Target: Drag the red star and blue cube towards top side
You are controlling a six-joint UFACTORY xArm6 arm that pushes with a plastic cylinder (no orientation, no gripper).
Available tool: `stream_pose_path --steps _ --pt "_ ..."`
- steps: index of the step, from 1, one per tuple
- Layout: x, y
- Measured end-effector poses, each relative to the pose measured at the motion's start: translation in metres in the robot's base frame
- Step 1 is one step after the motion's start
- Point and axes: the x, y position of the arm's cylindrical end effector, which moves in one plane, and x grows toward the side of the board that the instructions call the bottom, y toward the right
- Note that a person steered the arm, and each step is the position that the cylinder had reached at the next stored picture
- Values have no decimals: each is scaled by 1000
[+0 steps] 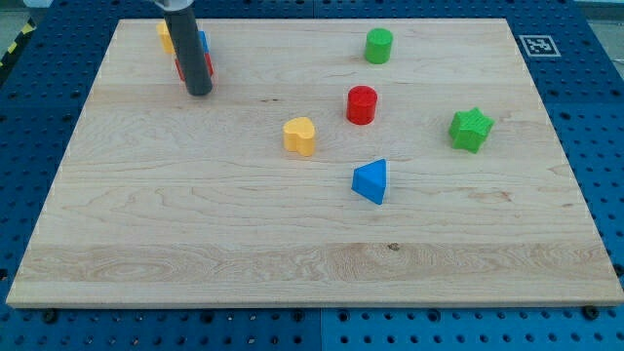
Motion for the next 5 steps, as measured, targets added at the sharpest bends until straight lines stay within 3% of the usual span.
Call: stream_pose_path --steps 2,3,5 --pt "-41 -1" --pt "-28 0" --pt "100 39"
